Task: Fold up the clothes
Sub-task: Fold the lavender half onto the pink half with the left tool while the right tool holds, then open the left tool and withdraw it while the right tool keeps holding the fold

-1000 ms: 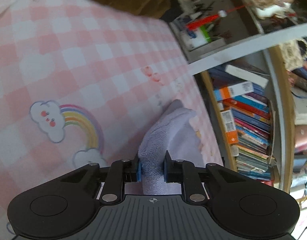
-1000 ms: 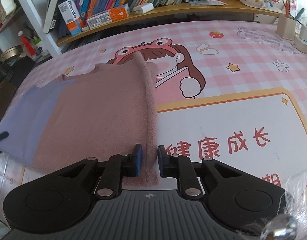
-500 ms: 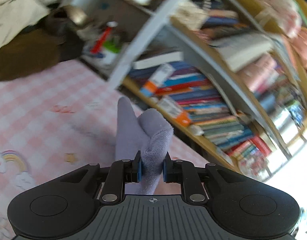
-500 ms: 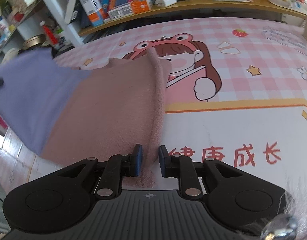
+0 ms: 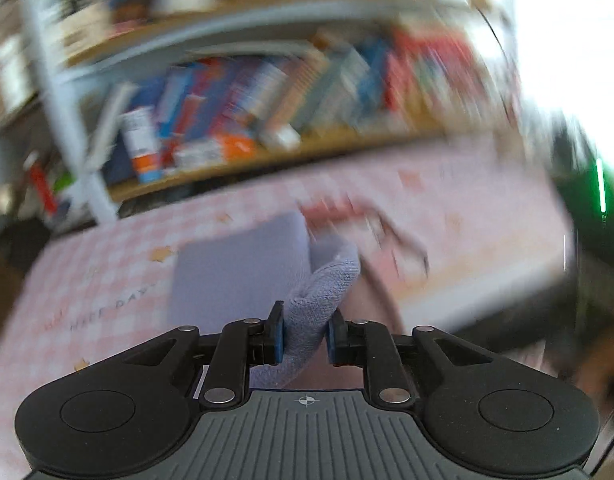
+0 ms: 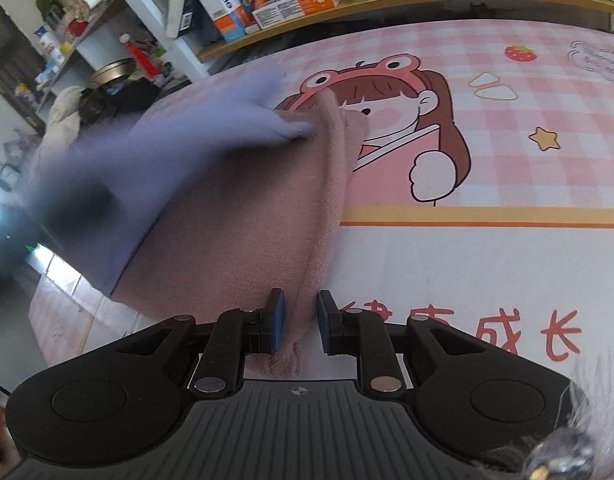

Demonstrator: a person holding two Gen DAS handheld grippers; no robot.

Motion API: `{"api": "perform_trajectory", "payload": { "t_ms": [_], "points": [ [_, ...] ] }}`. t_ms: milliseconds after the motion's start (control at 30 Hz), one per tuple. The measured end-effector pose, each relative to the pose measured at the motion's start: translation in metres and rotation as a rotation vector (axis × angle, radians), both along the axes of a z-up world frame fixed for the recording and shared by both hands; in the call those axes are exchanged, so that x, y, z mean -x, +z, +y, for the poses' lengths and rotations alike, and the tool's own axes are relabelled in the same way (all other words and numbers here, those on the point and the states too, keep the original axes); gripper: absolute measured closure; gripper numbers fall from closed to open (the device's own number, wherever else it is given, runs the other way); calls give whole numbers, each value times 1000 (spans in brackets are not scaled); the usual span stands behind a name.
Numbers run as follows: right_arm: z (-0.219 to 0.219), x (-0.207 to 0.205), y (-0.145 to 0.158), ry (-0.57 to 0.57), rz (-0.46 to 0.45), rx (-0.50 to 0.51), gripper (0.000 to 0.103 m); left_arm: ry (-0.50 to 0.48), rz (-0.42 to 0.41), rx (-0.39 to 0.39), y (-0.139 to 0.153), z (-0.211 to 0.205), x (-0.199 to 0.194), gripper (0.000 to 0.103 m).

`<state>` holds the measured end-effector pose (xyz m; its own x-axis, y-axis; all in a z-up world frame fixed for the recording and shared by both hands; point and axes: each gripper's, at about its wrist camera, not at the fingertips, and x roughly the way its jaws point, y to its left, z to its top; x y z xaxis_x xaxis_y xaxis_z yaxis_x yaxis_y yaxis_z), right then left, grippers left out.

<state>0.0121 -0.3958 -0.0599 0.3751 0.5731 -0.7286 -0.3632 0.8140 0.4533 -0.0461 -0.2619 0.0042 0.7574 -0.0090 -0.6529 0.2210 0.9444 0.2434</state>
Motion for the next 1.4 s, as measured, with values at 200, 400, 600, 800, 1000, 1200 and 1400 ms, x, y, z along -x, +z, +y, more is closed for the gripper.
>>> {"api": "perform_trajectory", "payload": {
  "t_ms": [200, 400, 600, 800, 1000, 1200, 1400],
  "points": [
    [-8, -6, -2, 36, 26, -43, 85, -139, 28, -339, -47, -46, 12, 70],
    [-13, -13, -4, 53, 45, -76, 85, -97, 56, -229, -36, -38, 8, 56],
    [-26, -12, 3, 28, 65, -112, 65, -2, 31, -11, -2, -14, 21, 55],
    [-39, -12, 22, -42, 26, -165, 65, 112, -99, 157, 29, 26, 40, 55],
    [-24, -7, 45, 47, -29, -290, 62, 253, -69, 2, -3, 60, 19, 77],
    [19, -11, 32, 73, 63, -203, 62, 177, 64, 13, -47, 53, 15, 88],
    [43, -5, 22, 45, 55, -158, 90, 140, 66, 36, -49, 61, 17, 88]
  ]
}}
